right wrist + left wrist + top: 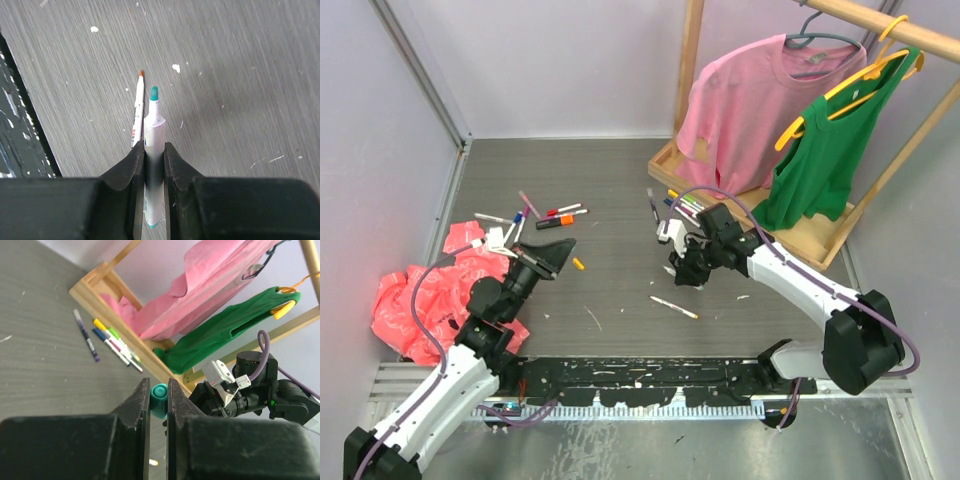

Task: Open the pen caps
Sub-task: Place the pen at the center of the board.

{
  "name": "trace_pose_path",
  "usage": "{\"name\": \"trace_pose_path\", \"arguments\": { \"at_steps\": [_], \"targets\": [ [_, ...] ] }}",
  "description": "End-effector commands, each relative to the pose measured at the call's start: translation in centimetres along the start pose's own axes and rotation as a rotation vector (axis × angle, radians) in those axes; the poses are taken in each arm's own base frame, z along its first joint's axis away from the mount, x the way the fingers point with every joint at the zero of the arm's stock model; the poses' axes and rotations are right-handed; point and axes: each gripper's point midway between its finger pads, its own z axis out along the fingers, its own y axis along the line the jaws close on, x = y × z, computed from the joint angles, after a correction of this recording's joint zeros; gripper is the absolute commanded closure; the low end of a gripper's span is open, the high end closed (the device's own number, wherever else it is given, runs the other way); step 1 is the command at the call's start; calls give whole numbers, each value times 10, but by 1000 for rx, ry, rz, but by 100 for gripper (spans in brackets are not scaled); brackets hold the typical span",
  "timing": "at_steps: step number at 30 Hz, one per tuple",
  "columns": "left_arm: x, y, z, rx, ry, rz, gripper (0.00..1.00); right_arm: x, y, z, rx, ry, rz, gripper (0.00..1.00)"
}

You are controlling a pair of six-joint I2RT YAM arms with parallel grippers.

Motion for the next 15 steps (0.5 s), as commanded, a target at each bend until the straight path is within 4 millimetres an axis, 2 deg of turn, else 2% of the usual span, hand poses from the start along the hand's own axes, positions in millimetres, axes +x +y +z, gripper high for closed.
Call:
{"name": "trace_pose_path", "arguments": {
  "at_steps": [1,8,15],
  "targets": [
    [13,3,-7,-31,70,-84,100,2,-10,-7,66,13,-63,98],
    [26,24,-17,-128,112,-117,100,10,-12,2,70,61,-53,97],
    [32,34,-20,-166,124,-137,99,15,-12,9,87,102,-67,96]
  ]
}}
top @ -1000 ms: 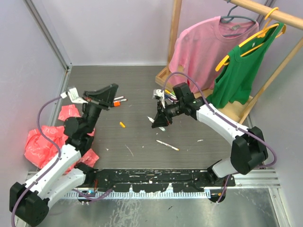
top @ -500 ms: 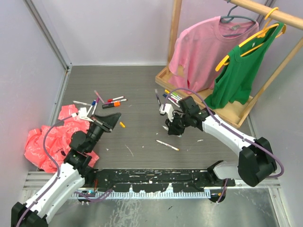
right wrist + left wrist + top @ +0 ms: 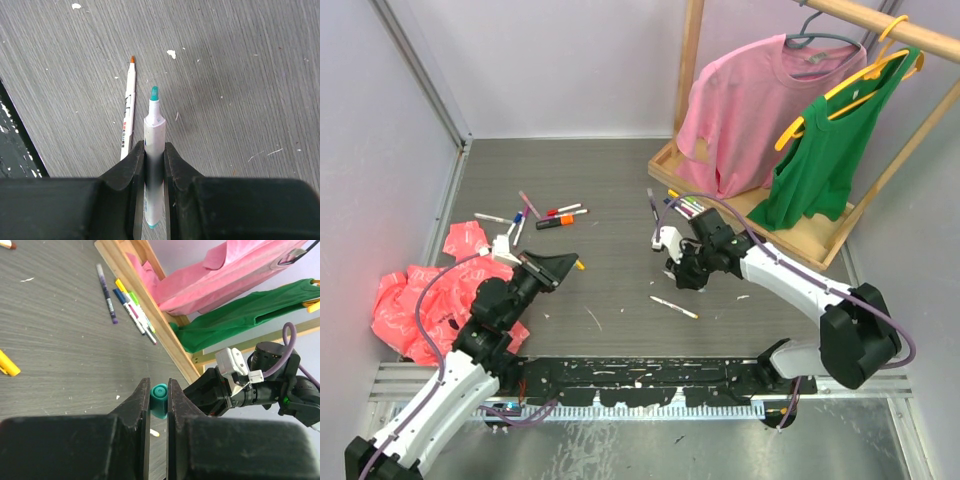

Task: Open the pen caps
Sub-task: Place the pen at the center of the board.

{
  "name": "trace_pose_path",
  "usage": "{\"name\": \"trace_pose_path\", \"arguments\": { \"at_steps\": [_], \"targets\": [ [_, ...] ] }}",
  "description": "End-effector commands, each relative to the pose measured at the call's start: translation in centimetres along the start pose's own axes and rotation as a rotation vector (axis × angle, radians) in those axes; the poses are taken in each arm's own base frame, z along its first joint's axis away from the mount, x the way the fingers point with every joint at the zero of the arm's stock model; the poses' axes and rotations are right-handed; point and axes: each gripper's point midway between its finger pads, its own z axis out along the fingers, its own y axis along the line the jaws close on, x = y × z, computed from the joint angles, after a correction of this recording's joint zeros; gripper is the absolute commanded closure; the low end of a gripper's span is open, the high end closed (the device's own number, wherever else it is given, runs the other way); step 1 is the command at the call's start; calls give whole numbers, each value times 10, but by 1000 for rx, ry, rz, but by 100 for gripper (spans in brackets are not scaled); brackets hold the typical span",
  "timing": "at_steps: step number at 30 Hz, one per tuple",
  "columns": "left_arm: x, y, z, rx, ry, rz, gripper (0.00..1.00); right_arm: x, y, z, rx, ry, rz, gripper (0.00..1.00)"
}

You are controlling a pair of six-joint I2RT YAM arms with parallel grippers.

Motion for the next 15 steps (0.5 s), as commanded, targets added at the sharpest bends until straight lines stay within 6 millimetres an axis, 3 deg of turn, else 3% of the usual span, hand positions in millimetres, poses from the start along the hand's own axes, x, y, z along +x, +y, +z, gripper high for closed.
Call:
{"name": "trace_pose_path", "arguments": {
  "at_steps": [1,15],
  "targets": [
    [0,4,1,-25,0,-15,99,-9,-9,0,49,-5,-34,96],
    [13,20,8,-98,60,-34,98,8,-7,30,81,143,-53,94]
  ]
}}
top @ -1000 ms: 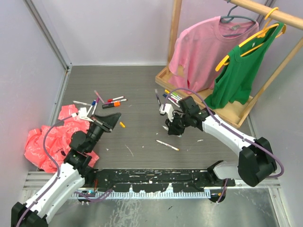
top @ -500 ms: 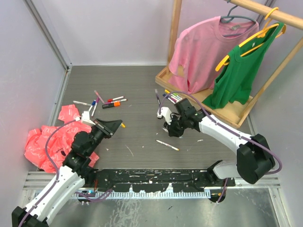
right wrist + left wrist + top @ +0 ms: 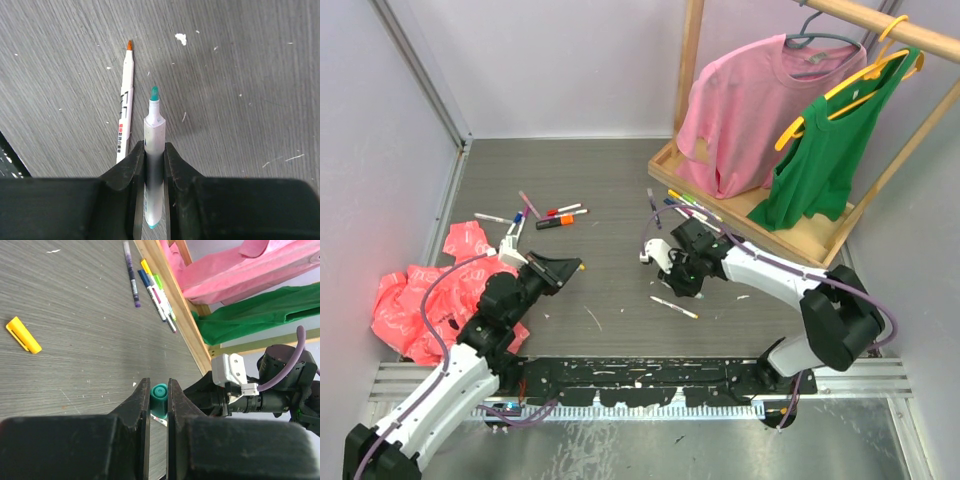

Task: Open the pen caps
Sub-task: Place the pen at the center of the board.

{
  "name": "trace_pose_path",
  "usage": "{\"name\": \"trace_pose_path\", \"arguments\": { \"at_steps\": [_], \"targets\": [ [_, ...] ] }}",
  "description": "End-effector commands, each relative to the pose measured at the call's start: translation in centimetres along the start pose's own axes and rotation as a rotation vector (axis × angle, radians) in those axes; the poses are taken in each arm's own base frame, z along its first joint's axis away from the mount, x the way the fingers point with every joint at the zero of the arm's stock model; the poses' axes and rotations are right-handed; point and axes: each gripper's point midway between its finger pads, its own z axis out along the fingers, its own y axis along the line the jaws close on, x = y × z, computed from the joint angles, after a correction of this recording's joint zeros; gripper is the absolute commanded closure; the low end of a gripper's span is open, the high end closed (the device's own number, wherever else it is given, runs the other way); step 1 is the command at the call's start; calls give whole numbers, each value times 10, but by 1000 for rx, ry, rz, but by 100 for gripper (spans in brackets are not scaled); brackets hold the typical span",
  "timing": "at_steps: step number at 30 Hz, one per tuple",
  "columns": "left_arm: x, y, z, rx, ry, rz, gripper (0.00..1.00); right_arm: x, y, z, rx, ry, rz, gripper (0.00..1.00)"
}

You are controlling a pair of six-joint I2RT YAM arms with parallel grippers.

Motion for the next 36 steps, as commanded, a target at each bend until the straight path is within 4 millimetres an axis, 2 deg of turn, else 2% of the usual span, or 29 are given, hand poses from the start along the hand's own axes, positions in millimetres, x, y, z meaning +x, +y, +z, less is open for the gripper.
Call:
{"name": "trace_pose_path", "arguments": {
  "at_steps": [1,18,25,36],
  "targets": [
    [-5,-8,3,14,-5,-4,99,-11,-12,6,71,18,-17,93],
    [1,-1,6,-15,22,-13,98,-7,-22,30,128,99,-3,85],
    [1,-1,6,-17,21,-13,98,-6,-22,31,128,108,0,72],
    [2,0,9,-24,26,-13,98,-10,-21,28,122,98,7,67]
  ]
}}
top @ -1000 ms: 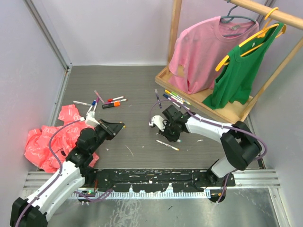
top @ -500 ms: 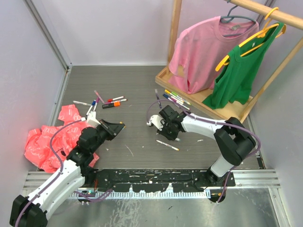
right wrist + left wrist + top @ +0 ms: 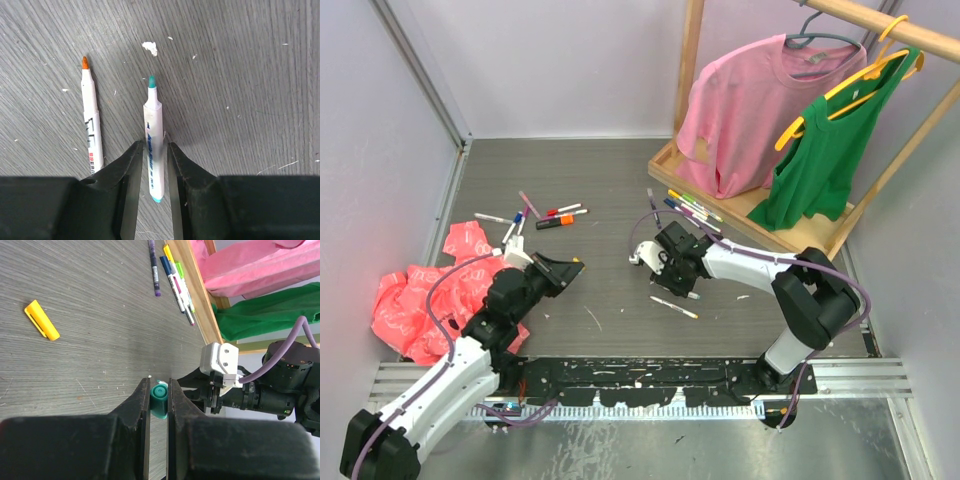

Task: Open the pen caps
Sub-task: Place the pen at the center of the board, then place the pen cap at the center of the board.

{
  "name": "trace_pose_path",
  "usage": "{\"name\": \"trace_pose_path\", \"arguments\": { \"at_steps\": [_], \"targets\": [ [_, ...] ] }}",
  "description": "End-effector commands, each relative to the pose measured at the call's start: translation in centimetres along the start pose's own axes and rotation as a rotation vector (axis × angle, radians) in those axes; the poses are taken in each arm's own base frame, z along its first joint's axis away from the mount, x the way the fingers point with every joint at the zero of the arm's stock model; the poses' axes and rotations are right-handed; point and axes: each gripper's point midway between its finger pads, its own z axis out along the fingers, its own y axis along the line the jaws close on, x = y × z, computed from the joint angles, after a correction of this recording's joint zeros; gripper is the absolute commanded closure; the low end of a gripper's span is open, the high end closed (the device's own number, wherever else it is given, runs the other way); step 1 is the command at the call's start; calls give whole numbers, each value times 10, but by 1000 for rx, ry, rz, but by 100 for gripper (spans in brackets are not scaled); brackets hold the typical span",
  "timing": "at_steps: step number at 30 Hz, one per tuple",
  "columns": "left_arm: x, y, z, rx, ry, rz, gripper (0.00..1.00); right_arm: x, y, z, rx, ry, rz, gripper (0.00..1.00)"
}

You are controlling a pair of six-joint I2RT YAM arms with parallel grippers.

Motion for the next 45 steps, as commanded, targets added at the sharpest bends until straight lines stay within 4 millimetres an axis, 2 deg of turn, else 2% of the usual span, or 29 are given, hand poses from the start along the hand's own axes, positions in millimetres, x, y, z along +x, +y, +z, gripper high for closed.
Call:
{"name": "trace_pose_path", "arguments": {
  "at_steps": [1,12,23,30,31,45],
  "targets": [
    [-9,-19,1,50,-18,-2,98,-22,-6,-10,21,-56,-1,67],
    [-16,-7,16,-75,-21,7,98,-47,-14,-54,61,-209,-1,56],
    [-15,43,45,-460,46,2,100,-52,-35,-94,117,-335,49,55],
    [-13,47,69,-565,99,0,100,-50,-39,-100,125,-352,62,55],
    [-9,54,73,-591,112,0,99,-50,-40,-100,127,-350,63,55],
    [-5,68,109,-657,142,9,96,-48,-42,-99,133,-346,67,54]
  ]
}}
